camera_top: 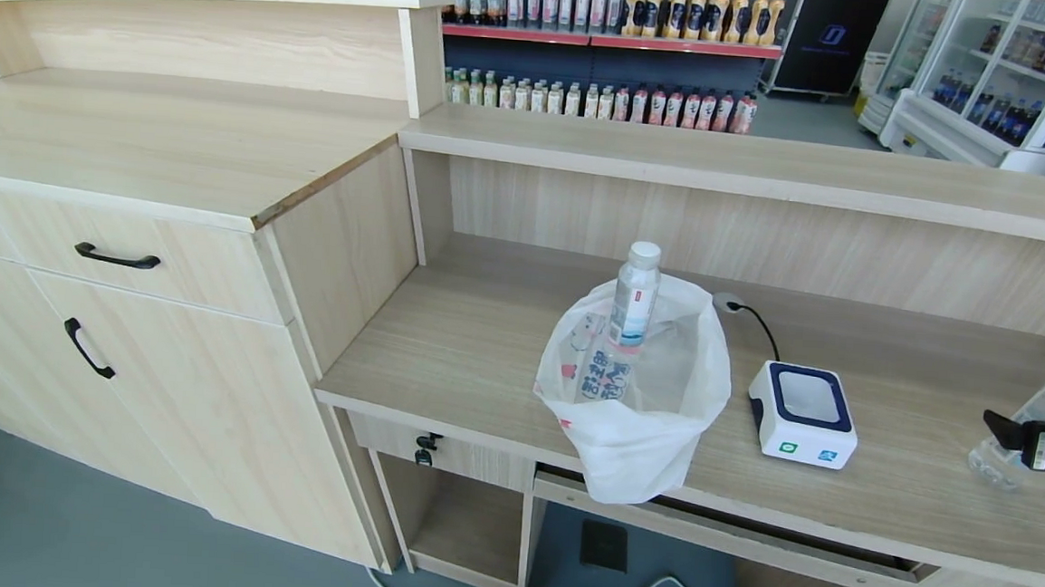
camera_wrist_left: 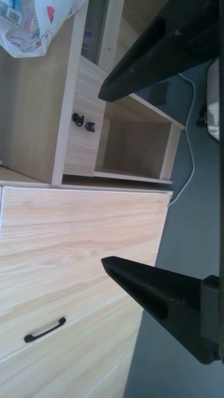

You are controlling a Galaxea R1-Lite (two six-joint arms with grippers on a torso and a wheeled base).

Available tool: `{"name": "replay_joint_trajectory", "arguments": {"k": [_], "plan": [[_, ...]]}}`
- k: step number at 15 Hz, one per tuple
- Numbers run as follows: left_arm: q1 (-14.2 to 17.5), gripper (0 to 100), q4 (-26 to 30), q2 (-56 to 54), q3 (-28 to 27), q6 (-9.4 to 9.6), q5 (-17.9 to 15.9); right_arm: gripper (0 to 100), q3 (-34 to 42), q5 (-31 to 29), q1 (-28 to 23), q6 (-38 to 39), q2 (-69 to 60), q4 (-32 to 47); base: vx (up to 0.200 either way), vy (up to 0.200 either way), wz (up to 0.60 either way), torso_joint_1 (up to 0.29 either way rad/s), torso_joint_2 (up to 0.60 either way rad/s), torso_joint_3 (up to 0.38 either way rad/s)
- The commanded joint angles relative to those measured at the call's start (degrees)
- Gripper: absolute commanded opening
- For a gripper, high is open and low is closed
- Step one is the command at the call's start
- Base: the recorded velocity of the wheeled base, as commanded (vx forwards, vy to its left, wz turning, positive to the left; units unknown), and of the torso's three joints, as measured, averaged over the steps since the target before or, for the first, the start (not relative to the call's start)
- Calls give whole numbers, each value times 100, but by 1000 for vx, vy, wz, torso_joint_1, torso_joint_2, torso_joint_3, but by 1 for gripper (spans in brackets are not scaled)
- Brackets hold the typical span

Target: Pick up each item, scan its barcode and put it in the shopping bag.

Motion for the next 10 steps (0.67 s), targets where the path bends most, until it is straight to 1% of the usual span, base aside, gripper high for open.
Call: {"name": "replay_joint_trajectory", "arguments": {"k": [1,10], "plan": [[-1,100,-1,0,0,2,0,100,-55,11,44,1,142,5,0,0,0,0,0,0],[-1,100,-1,0,0,2,0,100,-397,11,237,1,388,31,0,0,0,0,0,0]]}}
